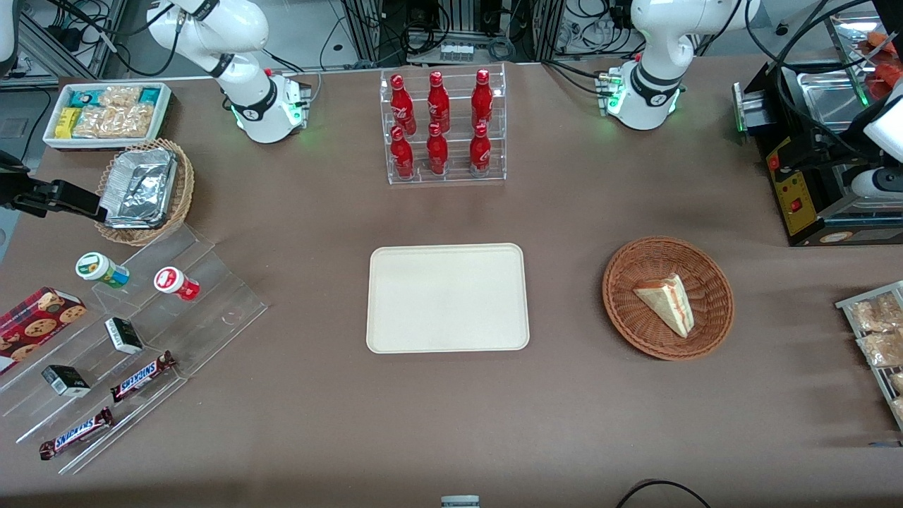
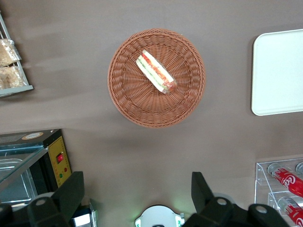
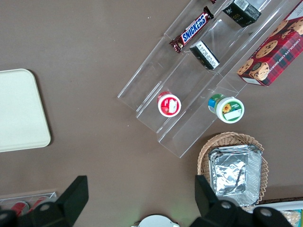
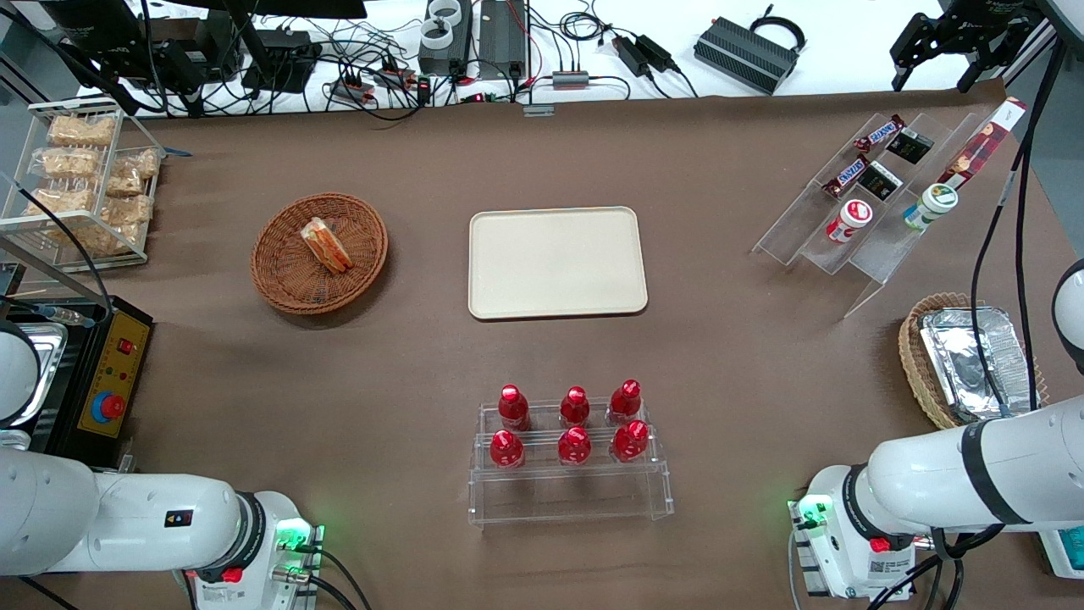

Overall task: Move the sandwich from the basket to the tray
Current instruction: 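Move the left gripper over the wrapped sandwich in the wicker basket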

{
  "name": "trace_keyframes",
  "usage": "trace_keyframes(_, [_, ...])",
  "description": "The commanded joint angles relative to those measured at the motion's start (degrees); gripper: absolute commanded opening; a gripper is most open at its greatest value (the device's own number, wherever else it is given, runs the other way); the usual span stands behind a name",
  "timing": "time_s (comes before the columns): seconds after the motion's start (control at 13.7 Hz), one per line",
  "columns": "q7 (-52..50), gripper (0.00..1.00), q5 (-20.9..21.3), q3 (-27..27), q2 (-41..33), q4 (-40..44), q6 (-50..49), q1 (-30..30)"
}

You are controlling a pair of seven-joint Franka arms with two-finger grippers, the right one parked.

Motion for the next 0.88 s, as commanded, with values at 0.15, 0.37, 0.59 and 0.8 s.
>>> trace_keyframes(0.15, [1.4, 1.00, 0.1, -0.4, 1.1, -0.1, 0.1, 0.7])
trace_keyframes(0.37, [-0.7, 1.00, 2.4, -0.5, 4.0, -1.2, 1.6, 0.4])
trace_keyframes(0.59, [-10.3, 1.00, 2.0, -0.4, 3.6, -11.1, 12.2, 0.7])
trace_keyframes(0.8, [-26.6, 1.00, 2.4, -1.5, 4.5, -21.2, 25.9, -1.7])
